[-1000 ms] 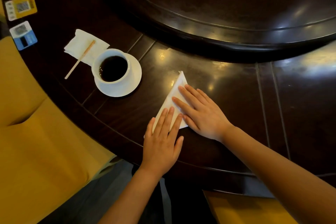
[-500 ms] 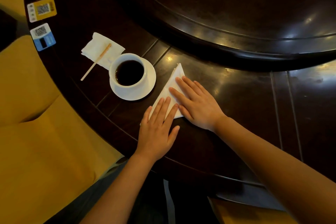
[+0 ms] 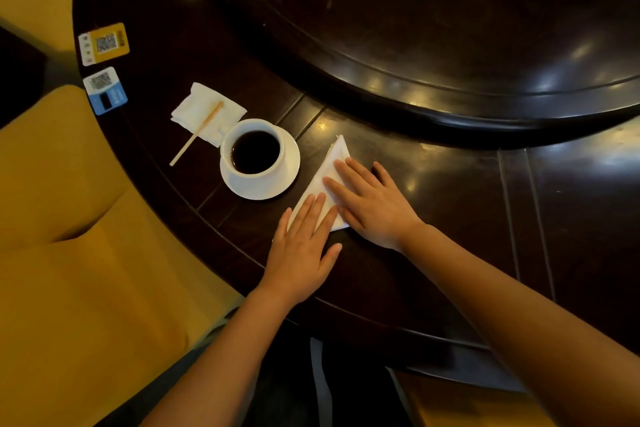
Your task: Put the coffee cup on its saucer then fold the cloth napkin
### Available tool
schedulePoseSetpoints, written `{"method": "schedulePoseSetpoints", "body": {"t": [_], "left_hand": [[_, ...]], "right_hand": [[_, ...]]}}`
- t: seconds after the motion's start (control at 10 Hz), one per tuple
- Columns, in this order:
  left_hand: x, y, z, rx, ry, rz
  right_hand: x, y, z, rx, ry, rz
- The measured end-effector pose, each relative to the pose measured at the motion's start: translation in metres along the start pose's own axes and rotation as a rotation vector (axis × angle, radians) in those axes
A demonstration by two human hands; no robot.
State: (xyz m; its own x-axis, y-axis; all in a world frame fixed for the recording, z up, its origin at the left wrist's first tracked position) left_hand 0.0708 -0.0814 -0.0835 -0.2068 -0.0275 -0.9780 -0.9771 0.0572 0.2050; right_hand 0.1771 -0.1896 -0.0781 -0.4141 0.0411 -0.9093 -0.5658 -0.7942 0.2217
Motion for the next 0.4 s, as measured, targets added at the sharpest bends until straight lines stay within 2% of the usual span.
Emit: {"method": "schedulePoseSetpoints", "body": {"t": [0.1, 0.2, 0.3, 0.4], "left_hand": [[-0.011, 0.001, 0.002, 0.005, 0.030, 0.065], [-0.040, 0.002, 0.007, 0.001, 0.068, 0.050], [-0.066, -0.001, 0.013, -0.017, 0.077, -0.035], [-0.083, 0.022, 0.014, -0.051, 0.051, 0.111]], "right_hand": [[-0.010, 0.002, 0.005, 0.019, 0.015, 0.051], [-0.035, 0.008, 0.018, 0.082, 0.003, 0.050], [-0.060, 0.012, 0.022, 0.156, -0.003, 0.017], [-0.064, 0.047, 0.041, 0.271, -0.063, 0.065]]}}
Point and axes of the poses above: each hand's wrist, its own y-axis away from the middle knuckle, its own x-axis out of the palm, z = x × y, the point moved 4 cm from there along -y, towards the middle knuckle, and after that the axes turned 12 degrees about -y, right-handed, at the moved point
